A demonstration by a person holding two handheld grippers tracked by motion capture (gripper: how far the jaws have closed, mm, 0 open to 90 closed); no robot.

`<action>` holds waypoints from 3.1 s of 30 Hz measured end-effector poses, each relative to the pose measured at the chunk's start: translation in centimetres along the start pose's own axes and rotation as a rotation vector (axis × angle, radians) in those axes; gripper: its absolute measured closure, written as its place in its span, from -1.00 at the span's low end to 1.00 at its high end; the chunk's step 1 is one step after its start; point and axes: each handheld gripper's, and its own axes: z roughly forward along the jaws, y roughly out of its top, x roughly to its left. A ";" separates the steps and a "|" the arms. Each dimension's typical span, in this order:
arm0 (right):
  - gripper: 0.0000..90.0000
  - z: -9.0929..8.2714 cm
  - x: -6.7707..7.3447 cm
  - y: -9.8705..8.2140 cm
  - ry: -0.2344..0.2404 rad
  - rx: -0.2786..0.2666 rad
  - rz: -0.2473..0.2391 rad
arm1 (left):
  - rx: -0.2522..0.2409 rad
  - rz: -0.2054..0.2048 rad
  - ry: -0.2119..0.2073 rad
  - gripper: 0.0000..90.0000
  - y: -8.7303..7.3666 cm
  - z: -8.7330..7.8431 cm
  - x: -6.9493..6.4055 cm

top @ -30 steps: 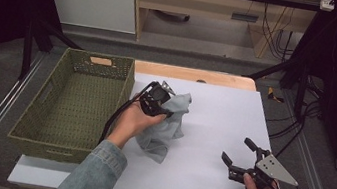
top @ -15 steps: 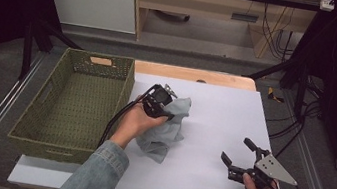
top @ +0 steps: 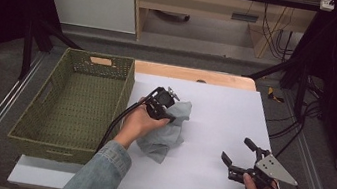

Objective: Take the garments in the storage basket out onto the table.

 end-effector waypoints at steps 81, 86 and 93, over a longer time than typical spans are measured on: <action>-0.84 0.6 0.5 0.1 0.012 0.018 0.003 | -0.232 -0.020 -0.148 -0.85 -0.4 -2.4 -1.7; -0.84 0.6 0.4 0.0 0.010 0.019 0.004 | -0.253 -0.032 -0.139 -0.86 -0.4 -2.5 -1.6; -0.84 0.5 0.3 0.0 0.007 0.020 0.002 | -0.273 -0.046 -0.123 -0.87 -0.7 -2.7 -1.3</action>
